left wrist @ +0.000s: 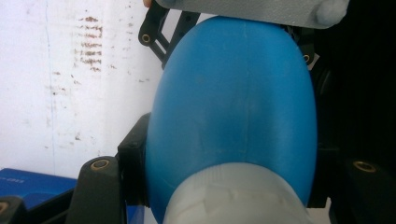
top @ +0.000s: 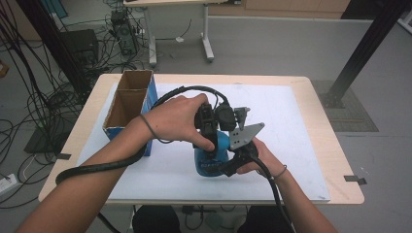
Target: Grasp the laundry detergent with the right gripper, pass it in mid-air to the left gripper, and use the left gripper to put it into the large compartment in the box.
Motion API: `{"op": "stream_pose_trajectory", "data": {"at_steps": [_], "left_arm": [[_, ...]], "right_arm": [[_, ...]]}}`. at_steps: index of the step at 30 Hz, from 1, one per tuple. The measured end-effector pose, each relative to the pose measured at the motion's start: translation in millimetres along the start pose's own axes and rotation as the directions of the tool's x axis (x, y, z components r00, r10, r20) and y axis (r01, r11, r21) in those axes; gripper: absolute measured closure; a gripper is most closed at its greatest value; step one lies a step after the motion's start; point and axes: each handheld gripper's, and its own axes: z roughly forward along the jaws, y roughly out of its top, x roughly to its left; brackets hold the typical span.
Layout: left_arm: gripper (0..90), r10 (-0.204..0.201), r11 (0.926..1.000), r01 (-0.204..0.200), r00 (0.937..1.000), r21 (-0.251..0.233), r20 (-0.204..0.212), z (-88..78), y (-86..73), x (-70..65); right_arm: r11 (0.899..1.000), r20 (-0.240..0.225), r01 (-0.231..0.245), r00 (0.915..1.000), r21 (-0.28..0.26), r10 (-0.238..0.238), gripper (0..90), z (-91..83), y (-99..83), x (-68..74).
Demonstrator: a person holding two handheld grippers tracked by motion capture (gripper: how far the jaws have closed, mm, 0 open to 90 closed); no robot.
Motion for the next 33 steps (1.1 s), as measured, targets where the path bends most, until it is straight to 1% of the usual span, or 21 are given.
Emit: {"op": "stream_pose_trajectory", "data": {"at_steps": [5,10,15,18,23,29,33], "left_arm": [[37.2,-0.003,1.0,0.003,1.0,-0.005,-0.007,-0.9,-0.1,-1.8],[37.3,-0.002,0.9999,0.002,1.0,0.016,-0.009,-1.4,3.8,-3.2],[37.3,-0.006,0.9999,0.006,0.9999,0.013,-0.012,-2.5,3.0,-4.1],[37.2,-0.012,0.9999,0.012,0.9998,-0.002,-0.017,-3.7,0.4,-5.3],[37.3,-0.015,0.9999,0.015,0.9998,0.005,-0.016,-3.8,1.0,-5.5],[37.4,-0.016,0.9998,0.016,0.9997,0.006,-0.021,-5.9,1.5,-6.7],[37.4,-0.02,0.9998,0.02,0.9995,0.01,-0.024,-6.6,3.0,-7.5]], "right_arm": [[1.0,0.002,0.002,1.0,-0.001,-0.002,41.3,-1.0,0.3,0.0],[1.0,0.0,0.005,1.0,-0.001,-0.005,41.3,-0.9,0.8,0.1],[1.0,0.002,0.005,1.0,-0.007,-0.005,41.3,-0.4,0.1,0.7],[1.0,0.003,0.004,1.0,-0.013,-0.004,41.2,-0.7,-0.2,0.8],[1.0,0.0,0.005,1.0,-0.014,-0.005,41.1,-0.2,0.0,0.2],[1.0,0.002,0.008,1.0,-0.025,-0.008,41.0,0.0,-1.0,0.6],[0.999,0.009,0.005,1.0,-0.041,-0.004,40.6,1.0,-3.4,2.0]]}}
